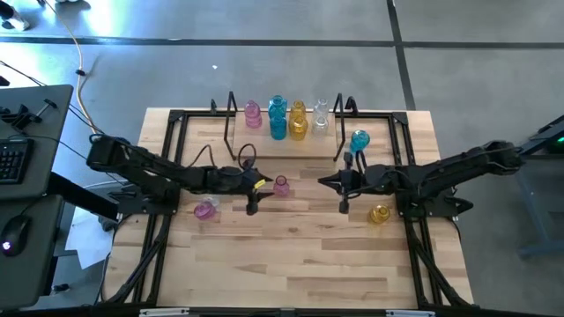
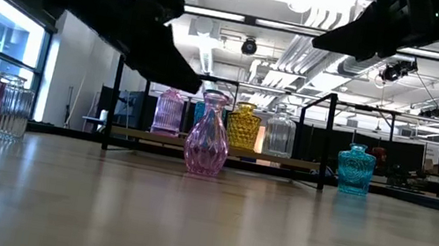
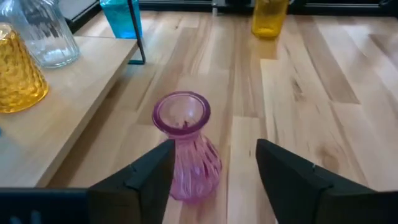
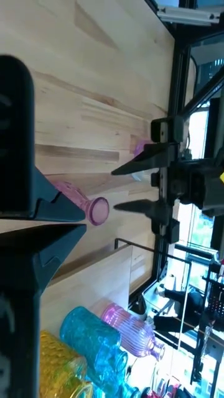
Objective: Sort vases onto shelf
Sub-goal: Put the bottom pink vase on the shelf aligned with the pink vase
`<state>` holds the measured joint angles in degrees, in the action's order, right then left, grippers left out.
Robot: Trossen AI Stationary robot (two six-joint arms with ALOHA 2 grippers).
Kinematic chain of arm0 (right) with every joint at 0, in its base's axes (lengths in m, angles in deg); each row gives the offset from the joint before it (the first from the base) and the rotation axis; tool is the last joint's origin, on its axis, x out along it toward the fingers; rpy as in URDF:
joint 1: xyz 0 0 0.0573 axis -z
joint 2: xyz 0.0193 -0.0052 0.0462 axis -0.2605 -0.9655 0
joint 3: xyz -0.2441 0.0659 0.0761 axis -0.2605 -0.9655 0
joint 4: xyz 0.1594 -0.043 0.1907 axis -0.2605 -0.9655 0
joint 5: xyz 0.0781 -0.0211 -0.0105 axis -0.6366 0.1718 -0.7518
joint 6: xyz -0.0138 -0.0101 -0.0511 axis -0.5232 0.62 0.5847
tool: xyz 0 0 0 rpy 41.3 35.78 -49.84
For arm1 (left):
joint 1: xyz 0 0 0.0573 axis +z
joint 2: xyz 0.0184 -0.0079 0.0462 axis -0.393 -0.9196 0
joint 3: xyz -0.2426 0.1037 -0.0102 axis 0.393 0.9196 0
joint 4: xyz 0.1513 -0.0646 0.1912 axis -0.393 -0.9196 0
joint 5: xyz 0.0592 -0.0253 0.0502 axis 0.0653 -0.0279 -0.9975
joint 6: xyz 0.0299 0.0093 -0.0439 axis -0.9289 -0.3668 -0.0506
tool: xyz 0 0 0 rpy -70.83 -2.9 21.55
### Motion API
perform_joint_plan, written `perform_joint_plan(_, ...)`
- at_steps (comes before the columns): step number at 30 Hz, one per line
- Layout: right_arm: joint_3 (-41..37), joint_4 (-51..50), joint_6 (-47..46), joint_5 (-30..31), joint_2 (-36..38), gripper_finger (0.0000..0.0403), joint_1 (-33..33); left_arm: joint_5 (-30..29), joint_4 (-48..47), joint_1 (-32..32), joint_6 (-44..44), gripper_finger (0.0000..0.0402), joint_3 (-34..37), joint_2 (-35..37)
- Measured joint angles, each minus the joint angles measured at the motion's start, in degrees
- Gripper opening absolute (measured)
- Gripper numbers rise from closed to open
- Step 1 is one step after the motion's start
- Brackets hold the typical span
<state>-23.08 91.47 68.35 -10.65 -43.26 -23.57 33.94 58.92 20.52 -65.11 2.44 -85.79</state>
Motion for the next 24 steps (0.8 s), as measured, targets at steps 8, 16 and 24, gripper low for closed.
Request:
perform_joint_plan(8, 0.00, -0.18, 0.00, 0.28, 0.00, 0.0000, -0.22, -1.59, 0.79, 1.62, 0.00, 0.0242, -3.11, -4.26)
perform_joint_plan(16, 0.00, -0.24, 0.00, 0.33, 0.00, 0.0000, -0.22, 1.32, 5.29, 3.67, 1.12, 0.0243, -3.29, -7.68)
perform_joint_plan(24, 0.00, -0.24, 0.00, 0.48, -0.02, 0.0000, -0.22, 5.74, 10.63, 4.61, 0.04, 0.0243, -3.29, -11.04)
